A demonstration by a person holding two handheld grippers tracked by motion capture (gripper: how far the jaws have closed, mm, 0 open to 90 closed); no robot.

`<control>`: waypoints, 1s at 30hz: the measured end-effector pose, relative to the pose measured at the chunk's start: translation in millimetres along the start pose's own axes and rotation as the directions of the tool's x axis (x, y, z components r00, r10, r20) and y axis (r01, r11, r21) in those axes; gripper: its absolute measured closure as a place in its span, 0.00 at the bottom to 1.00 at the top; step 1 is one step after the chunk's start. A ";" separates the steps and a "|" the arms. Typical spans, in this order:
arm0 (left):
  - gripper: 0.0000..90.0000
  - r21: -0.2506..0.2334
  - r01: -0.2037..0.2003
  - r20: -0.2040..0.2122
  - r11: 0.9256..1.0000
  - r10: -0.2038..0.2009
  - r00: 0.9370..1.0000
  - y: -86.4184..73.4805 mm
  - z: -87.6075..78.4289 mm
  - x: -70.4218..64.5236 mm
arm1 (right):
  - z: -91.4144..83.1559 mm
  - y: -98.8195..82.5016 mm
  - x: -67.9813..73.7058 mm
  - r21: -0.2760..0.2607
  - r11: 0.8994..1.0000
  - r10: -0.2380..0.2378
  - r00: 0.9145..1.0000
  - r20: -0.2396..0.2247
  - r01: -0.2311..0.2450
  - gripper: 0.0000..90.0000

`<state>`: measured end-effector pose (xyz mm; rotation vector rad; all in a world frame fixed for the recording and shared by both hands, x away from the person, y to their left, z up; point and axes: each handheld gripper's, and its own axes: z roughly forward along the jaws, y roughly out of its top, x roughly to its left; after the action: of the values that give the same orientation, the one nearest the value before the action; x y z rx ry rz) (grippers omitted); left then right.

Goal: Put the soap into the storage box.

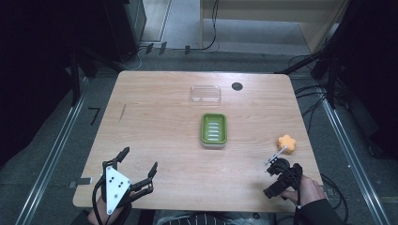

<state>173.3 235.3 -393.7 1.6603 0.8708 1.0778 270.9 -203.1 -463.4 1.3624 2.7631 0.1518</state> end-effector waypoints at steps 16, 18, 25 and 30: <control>0.14 -0.001 -0.002 0.005 1.000 0.002 1.000 0.7 2.3 -1.8 | -1.5 -1.6 -3.8 -0.027 1.000 0.016 1.000 0.006 -0.016 0.04; 0.14 0.004 -0.005 0.004 1.000 0.005 1.000 0.7 2.9 -1.9 | -1.5 -1.7 -4.5 -0.028 0.999 0.019 1.000 0.012 -0.019 0.04; 0.14 -0.004 0.000 0.005 1.000 0.000 1.000 -0.1 0.8 -1.1 | -2.0 1.3 -6.7 -0.038 0.998 0.048 0.998 0.027 -0.047 0.04; 0.14 -0.012 0.011 -0.002 1.000 -0.011 1.000 -0.5 -0.6 1.2 | -2.0 3.1 -9.9 -0.044 0.997 0.062 0.998 0.029 -0.060 0.04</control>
<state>173.1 236.7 -393.8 1.6436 0.8719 1.0752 279.2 -209.2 -461.0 1.4269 2.6790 0.1907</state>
